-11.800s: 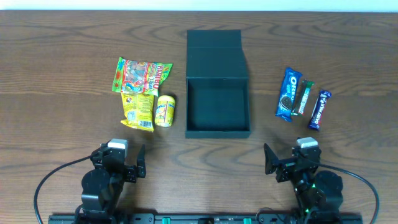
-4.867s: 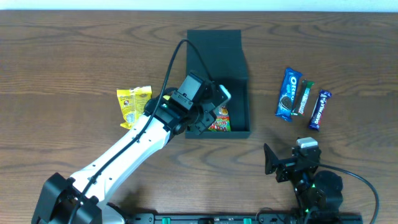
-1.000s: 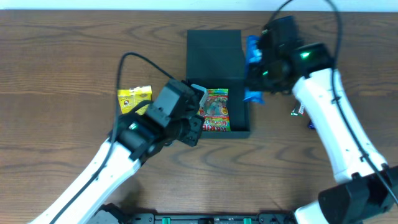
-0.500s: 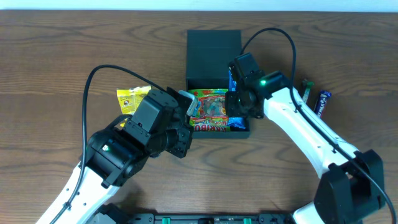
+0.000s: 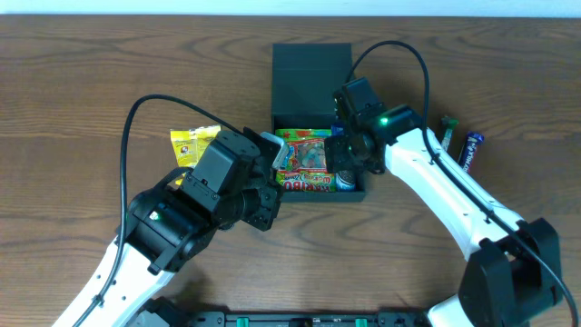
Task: Pack container
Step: 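Place the Oreo pack with right gripper into the box's right side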
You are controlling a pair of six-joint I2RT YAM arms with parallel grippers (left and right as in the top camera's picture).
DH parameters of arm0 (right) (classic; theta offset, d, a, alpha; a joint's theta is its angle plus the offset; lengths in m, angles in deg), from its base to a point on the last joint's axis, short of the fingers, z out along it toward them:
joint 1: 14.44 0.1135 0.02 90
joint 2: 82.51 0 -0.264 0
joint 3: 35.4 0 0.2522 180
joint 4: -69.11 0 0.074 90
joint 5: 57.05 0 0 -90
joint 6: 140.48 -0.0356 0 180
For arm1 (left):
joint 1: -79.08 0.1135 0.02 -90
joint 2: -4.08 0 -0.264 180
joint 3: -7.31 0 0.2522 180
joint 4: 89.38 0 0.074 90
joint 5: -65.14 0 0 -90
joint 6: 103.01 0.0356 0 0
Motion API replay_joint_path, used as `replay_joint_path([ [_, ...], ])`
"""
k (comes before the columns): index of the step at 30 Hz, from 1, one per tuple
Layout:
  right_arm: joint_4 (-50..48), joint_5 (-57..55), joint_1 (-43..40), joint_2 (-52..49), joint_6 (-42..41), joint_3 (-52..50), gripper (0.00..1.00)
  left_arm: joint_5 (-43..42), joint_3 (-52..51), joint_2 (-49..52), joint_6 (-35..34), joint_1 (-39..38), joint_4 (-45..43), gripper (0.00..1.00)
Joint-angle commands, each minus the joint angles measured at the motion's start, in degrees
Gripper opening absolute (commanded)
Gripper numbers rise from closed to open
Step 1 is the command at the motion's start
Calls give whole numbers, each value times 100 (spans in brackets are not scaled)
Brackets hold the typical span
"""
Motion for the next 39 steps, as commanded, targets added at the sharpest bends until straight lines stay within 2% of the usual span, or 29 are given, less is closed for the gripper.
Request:
replay_joint_path([
  [1, 105, -81, 7, 4, 122, -13, 64, 94, 138, -28, 42, 17, 37, 17],
  [4, 376, -81, 7, 63, 120, 37, 60, 675, 138, -33, 35, 17, 138, 17],
  [5, 546, -76, -2, 160, 122, 101, 59, 1040, 138, -33, 33, 17, 225, 21],
  [8, 704, 13, -20, 518, 195, 219, 59, 1366, 138, -33, 33, 17, 297, 29],
  [10, 702, 70, -20, 868, 249, 302, 64, 1464, 138, -31, 35, 17, 291, 30],
  [11, 697, 66, -20, 1049, 249, 339, 76, 1589, 138, -31, 33, 17, 289, 31],
  [12, 691, 39, -33, 1237, 249, 361, 90, 1779, 138, -33, 31, 17, 295, 46],
  [13, 680, 44, -44, 1478, 247, 361, 99, 2006, 138, -33, 15, 17, 299, 96],
  [22, 1008, 44, -46, 2396, 249, 361, 99, 1858, 138, -22, 17, 7, 299, 95],
  [38, 1504, 13, -48, 2437, 249, 358, 99, 1858, 138, -22, 17, 7, 299, 95],
  [39, 1613, -133, -61, 2437, 243, 358, 97, 1858, 138, -22, 17, 7, 299, 96],
])
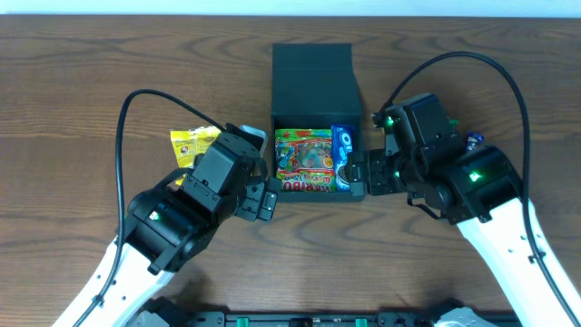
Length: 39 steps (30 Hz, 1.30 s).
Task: Pack container
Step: 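Place the Oreo pack with right gripper into the box's right side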
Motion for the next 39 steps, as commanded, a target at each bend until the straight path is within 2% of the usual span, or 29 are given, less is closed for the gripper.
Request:
replay_joint_path([
  [1, 264, -442, -90, 63, -42, 57, 96, 57, 138, -22, 20, 9, 26, 95],
  [5, 680, -1172, -570, 66, -136, 57, 99, 55, 138, -22, 17, 9, 26, 95],
  [13, 638, -933, -2131, 63, 498, 28, 99, 55, 138, -22, 17, 9, 26, 95],
  [17, 393, -813, -2828, 63, 883, -170, 97, 55, 138, -22, 20, 9, 26, 95],
  [21, -254, -433, -3495, -35, 1025, -767, 92, 55, 138, -22, 20, 9, 26, 96],
  [31, -1014, -332, -3652, -774, 999, -1196, 90, 61, 138, -22, 22, 9, 22, 95],
  [33, -1078, -328, -3657, -984, 955, -1196, 89, 267, 138, -20, 17, 9, -258, 95],
  [39, -1130, -42, -3654, -1165, 960, -1196, 89, -4, 138, -17, -114, 9, -474, 95],
])
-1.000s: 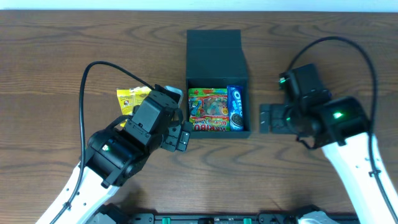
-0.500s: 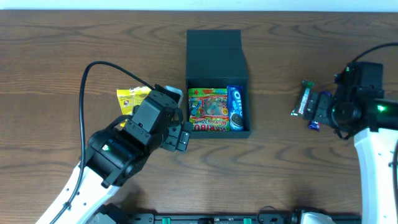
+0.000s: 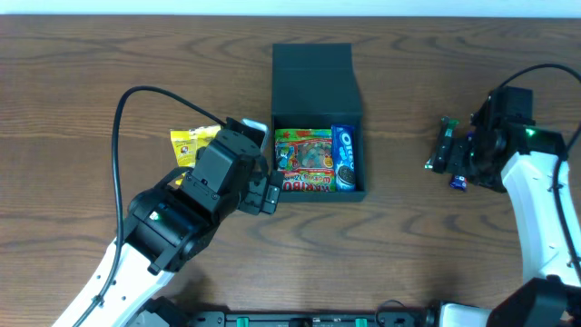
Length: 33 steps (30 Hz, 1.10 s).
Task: Pack container
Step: 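Place the Oreo pack with right gripper into the box's right side, then grasp the yellow snack bag with the left gripper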
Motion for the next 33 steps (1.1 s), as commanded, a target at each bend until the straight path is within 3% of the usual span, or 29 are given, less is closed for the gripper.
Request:
replay_joint_path([
  [1, -22, 271, -50, -9, 22, -24, 89, -160, 136, -15, -103, 9, -42, 95],
  [3, -9, 343, -50, -9, 24, -24, 89, 227, 136, -2, -170, 33, 210, 95],
  [6, -13, 459, -24, -9, 52, -24, 88, 1703, 116, 44, -1537, 378, 907, 95],
  [7, -28, 468, -2, -11, 70, -24, 88, 1762, 105, 76, -1620, 627, 1016, 95],
  [14, -42, 564, 144, -11, 70, -24, 89, 295, 37, 776, -356, 2503, 516, 95],
  [17, -46, 619, 153, -11, 63, -24, 90, 240, 37, 1276, -72, 2597, 385, 95],
  [23, 17, 619, 153, -11, 70, -24, 90, 417, 37, 2516, -295, 2673, 103, 95],
  [25, 24, 627, 153, -11, 68, -24, 90, 358, 37, 2907, -299, 2675, 17, 100],
  [26, 24, 684, 153, -11, 98, -24, 90, 356, 37, 3086, -332, 2675, -7, 94],
  [33, -11, 2127, 153, -11, 1032, -24, 89, 227, 35, 3971, -358, 2677, -278, 90],
])
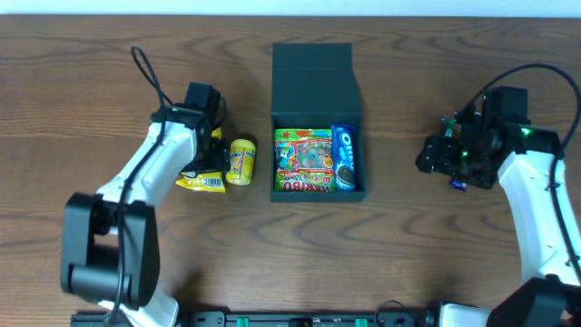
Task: Pack container
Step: 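Grasp the yellow snack bag with the left gripper, then lower the yellow snack bag into the box with left gripper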
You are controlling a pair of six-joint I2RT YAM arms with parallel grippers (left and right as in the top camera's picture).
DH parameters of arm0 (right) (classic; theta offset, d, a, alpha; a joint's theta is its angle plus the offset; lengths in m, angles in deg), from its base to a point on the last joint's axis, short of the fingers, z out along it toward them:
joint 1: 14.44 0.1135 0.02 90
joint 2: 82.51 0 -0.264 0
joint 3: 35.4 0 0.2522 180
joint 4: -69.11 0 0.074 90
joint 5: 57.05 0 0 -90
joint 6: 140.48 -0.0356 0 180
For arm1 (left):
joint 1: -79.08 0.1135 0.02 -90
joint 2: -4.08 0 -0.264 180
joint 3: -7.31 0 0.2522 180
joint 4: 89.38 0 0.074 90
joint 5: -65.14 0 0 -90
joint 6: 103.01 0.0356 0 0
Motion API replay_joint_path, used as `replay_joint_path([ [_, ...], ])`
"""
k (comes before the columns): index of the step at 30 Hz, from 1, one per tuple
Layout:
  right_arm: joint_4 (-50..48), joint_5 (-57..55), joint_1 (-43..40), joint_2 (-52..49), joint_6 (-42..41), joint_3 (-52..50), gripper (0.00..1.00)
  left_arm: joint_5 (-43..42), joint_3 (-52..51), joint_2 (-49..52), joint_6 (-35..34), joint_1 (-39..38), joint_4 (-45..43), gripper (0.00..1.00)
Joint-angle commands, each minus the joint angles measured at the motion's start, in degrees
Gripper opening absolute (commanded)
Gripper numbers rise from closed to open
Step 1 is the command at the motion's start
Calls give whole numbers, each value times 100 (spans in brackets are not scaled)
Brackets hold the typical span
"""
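Observation:
The black box (356,182) stands at mid-table, its lid (313,77) folded open behind it. Inside lie a red-green gummy bag (302,162) and a blue Oreo pack (344,159). My left gripper (216,154) points down between two yellow snack packets, one (241,162) beside the box and one (201,181) flat to the left; its jaws are hidden under the wrist. My right gripper (434,156) hovers at the far right over the spot of a green-black bar, which it mostly covers. A blue bar (458,184) peeks out below it.
Both arms' cables arc over the table's left and right sides. The wooden table (408,254) runs to a pale wall edge at the top. The left arm's lower links stand at the bottom left corner.
My left arm has swung from the box's left edge out to the yellow packets, which now lie apart and nearer the box. The right gripper has shifted slightly left over the green bar.
First my right gripper was in the box's right side and the left gripper at its left wall. Then the Oreo pack lay in the box with the right gripper outside. Later the right gripper reached the bars at far right. Now the left is at the yellow packets.

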Motion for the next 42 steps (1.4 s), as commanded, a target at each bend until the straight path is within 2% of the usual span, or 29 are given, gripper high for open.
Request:
replay_joint_path([
  [1, -13, 944, 37, -7, 632, -13, 89, -46, 26, 273, 2, 42, -61, 86],
  [3, -24, 957, 37, -7, 649, -13, 89, -44, 26, 409, -90, 46, -118, 80],
  [8, -33, 957, 37, -7, 649, -13, 89, -42, 24, 542, -125, 46, -164, 46],
  [13, -31, 957, 37, -7, 649, -13, 90, -2, 26, 531, -122, 52, -109, 29],
  [16, -33, 957, 37, -7, 649, -13, 90, 22, 42, 466, -131, 76, -7, 23],
  [19, -33, 955, 37, -7, 647, -13, 91, 385, 44, 127, -391, 111, 201, 12],
  [24, -33, 955, 37, -7, 647, -13, 91, 457, 48, -686, -522, 109, 407, 10],
  [30, -26, 955, 20, -7, 564, -13, 92, 105, 48, -1840, -859, -103, 741, 9],
  [35, 2, 955, 20, -4, 516, -13, 93, -216, 48, -2487, -1580, -1095, 638, 12],
  [40, 87, 955, 22, -7, 516, -13, 93, -339, 46, -2273, -2269, -2378, -133, 12],
  [42, 149, 953, 20, -7, 518, -13, 93, -260, 46, -2087, -2514, -2756, -459, 18],
])
